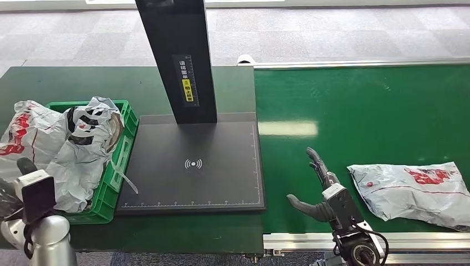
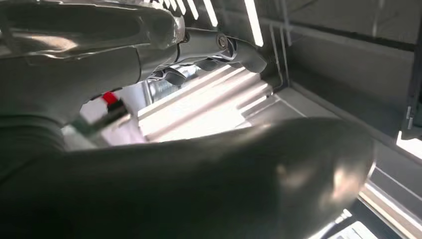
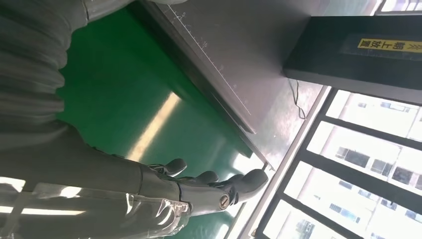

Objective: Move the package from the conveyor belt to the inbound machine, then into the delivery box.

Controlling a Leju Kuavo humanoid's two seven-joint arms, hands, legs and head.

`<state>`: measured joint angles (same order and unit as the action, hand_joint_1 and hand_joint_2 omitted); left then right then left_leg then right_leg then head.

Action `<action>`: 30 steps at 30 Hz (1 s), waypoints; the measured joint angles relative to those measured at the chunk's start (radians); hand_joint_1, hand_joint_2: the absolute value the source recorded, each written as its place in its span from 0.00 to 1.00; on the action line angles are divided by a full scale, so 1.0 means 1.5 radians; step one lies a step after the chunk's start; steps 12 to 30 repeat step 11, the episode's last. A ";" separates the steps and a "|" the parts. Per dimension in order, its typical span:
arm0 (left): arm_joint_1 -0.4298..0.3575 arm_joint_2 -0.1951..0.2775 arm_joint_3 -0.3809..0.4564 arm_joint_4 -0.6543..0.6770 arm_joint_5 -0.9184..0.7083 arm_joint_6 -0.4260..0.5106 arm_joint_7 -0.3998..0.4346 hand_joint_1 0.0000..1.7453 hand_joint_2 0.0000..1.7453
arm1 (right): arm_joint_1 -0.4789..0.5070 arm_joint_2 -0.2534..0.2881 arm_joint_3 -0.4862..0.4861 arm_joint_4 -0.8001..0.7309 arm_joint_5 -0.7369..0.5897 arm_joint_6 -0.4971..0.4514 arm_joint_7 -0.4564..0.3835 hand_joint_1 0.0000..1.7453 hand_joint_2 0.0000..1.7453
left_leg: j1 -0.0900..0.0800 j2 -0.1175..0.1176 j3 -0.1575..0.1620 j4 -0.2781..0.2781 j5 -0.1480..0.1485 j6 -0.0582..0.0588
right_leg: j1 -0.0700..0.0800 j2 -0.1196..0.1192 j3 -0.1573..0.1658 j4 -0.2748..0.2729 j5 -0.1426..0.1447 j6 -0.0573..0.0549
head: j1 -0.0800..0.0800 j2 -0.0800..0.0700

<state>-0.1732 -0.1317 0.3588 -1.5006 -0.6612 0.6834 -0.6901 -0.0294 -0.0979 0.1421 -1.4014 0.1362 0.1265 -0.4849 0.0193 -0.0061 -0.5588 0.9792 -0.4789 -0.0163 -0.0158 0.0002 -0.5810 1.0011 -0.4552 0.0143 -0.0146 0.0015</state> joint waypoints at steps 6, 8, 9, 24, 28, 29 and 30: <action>0.030 0.047 -0.175 -0.016 0.292 -0.246 0.019 0.00 1.00 | -0.023 -0.014 0.009 0.014 -0.018 0.010 -0.012 0.00 1.00 | 0.000 0.000 0.000 0.000 0.000 0.000 | 0.000 0.000 0.000 0.000 0.000 0.000 | 0.000 0.000; 0.036 0.060 -0.213 -0.017 0.342 -0.352 0.037 0.00 1.00 | -0.030 -0.018 0.012 0.020 -0.022 0.016 -0.014 0.00 1.00 | 0.000 0.000 0.000 0.000 0.000 0.000 | 0.000 0.000 0.000 0.000 0.000 0.000 | 0.000 0.000; 0.038 0.064 -0.226 -0.017 0.353 -0.387 0.045 0.00 1.00 | -0.032 -0.020 0.012 0.023 -0.023 0.018 -0.014 0.00 1.00 | 0.000 0.000 0.000 0.000 0.000 0.000 | 0.000 0.000 0.000 0.000 0.000 0.000 | 0.000 0.000; 0.042 0.067 -0.240 -0.017 0.358 -0.411 0.058 0.00 1.00 | -0.034 -0.022 0.013 0.026 -0.025 0.021 -0.014 0.00 1.00 | 0.000 0.000 0.000 0.000 0.000 0.000 | 0.000 0.000 0.000 0.000 0.000 0.000 | 0.000 0.000; 0.042 0.067 -0.240 -0.017 0.358 -0.411 0.058 0.00 1.00 | -0.034 -0.022 0.013 0.026 -0.025 0.021 -0.014 0.00 1.00 | 0.000 0.000 0.000 0.000 0.000 0.000 | 0.000 0.000 0.000 0.000 0.000 0.000 | 0.000 0.000; 0.042 0.067 -0.240 -0.017 0.358 -0.411 0.058 0.00 1.00 | -0.034 -0.022 0.013 0.026 -0.025 0.021 -0.014 0.00 1.00 | 0.000 0.000 0.000 0.000 0.000 0.000 | 0.000 0.000 0.000 0.000 0.000 0.000 | 0.000 0.000; 0.042 0.067 -0.240 -0.017 0.358 -0.411 0.058 0.00 1.00 | -0.034 -0.022 0.013 0.026 -0.025 0.021 -0.014 0.00 1.00 | 0.000 0.000 0.000 0.000 0.000 0.000 | 0.000 0.000 0.000 0.000 0.000 0.000 | 0.000 0.000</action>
